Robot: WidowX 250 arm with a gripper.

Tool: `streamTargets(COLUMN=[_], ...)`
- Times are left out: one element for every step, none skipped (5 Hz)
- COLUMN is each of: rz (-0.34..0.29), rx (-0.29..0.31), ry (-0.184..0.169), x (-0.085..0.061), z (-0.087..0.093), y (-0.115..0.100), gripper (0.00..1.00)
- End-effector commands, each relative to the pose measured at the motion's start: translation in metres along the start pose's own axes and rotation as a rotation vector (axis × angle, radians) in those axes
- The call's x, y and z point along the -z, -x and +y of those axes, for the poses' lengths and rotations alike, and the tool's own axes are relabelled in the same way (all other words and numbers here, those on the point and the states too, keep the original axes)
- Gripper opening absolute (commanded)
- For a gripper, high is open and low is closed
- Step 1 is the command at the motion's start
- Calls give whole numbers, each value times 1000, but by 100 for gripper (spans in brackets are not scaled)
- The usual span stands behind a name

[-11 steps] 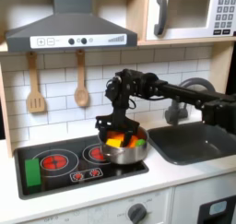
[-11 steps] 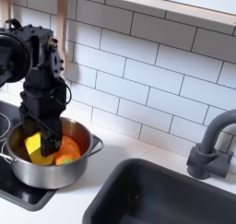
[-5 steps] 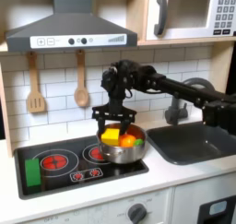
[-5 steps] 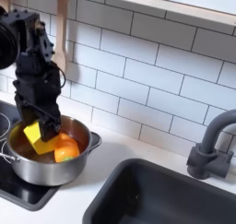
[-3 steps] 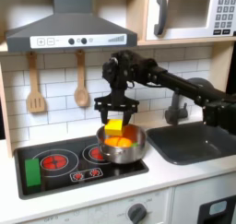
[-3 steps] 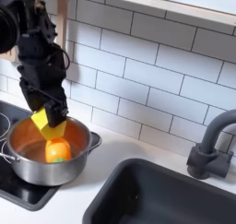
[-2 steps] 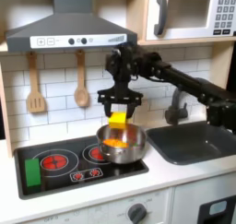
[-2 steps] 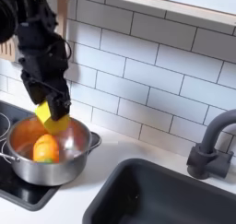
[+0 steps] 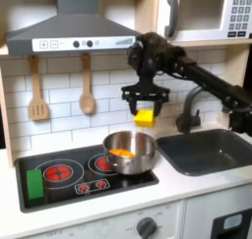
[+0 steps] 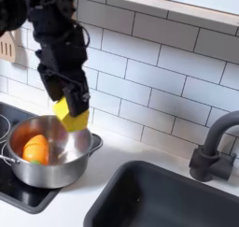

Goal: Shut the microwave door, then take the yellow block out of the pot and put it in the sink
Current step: 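Take the yellow block out of the pot and put it in the sink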

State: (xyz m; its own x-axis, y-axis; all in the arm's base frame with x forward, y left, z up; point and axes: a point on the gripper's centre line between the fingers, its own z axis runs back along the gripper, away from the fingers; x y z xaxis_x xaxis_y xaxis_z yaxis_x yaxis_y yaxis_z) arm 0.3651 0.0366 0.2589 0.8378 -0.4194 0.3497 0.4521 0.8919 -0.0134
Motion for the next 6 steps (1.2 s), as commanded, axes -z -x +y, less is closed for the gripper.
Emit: streamTargets(rz=[12, 47, 69, 79, 80, 96], rx=[57, 113, 107, 111, 97, 106], ry=[107, 150, 157, 161, 137, 126], x=[8, 22, 33, 44, 53, 63], z=[-51, -75, -83, -87, -90, -94], y=[2, 10, 14, 13, 11, 9], gripper=[0, 0, 0, 0, 0, 0])
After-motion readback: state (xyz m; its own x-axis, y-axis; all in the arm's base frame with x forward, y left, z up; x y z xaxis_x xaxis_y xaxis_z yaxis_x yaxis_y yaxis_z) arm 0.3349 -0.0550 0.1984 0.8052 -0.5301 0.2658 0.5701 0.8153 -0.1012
